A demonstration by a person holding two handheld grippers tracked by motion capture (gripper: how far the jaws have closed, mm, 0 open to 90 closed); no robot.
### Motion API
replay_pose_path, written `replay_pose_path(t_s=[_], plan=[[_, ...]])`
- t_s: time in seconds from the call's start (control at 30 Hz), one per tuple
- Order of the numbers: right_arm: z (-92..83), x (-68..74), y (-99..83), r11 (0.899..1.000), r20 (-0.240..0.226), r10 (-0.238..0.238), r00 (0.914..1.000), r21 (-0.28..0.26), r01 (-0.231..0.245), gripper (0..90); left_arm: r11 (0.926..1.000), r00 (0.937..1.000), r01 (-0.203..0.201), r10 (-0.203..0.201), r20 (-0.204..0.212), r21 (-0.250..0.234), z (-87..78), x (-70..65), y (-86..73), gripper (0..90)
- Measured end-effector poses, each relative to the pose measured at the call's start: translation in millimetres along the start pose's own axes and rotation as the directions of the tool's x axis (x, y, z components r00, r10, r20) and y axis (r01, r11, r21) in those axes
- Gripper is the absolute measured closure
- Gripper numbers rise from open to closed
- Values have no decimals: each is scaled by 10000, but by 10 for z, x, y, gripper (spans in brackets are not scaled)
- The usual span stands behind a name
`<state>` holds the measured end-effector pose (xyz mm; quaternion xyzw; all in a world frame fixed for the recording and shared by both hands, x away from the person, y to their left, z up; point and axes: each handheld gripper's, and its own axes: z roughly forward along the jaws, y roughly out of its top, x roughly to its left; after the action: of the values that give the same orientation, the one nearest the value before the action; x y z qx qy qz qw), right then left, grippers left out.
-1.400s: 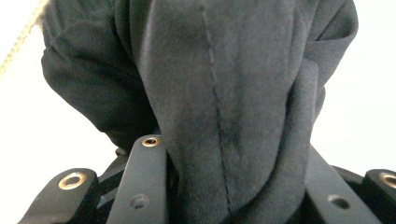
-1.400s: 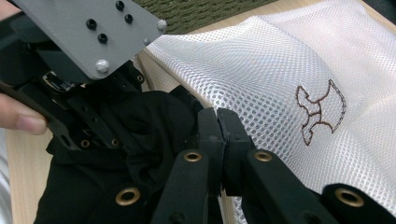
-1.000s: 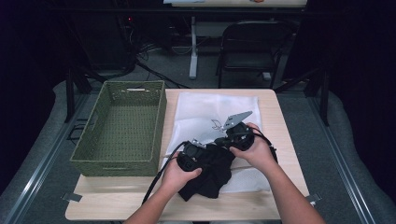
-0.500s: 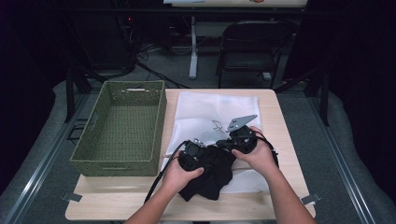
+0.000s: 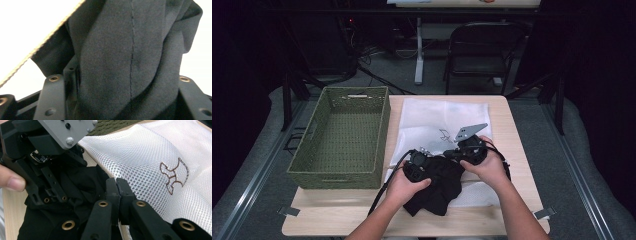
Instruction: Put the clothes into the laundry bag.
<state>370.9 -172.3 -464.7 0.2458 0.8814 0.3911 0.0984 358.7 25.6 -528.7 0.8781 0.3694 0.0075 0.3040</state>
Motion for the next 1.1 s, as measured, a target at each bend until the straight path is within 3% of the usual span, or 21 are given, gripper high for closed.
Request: replay_pose_path(t_s=[0.53,0.97,1.1], plan=[[-7,-32,-21,9997,-74,140,9999,-189,-141,893,9992,9998,-197,198,3,-361,-149,-107,-18,226],[-11,-43,-26,9996,-127,168,9998,-236,-171,893,9963,9994,-311,322,132,-804,-361,-161,-97,223],[-15,-40,-28,9995,-125,210,9997,-252,-214,893,9966,9990,-364,381,217,-745,-412,-177,-156,215]])
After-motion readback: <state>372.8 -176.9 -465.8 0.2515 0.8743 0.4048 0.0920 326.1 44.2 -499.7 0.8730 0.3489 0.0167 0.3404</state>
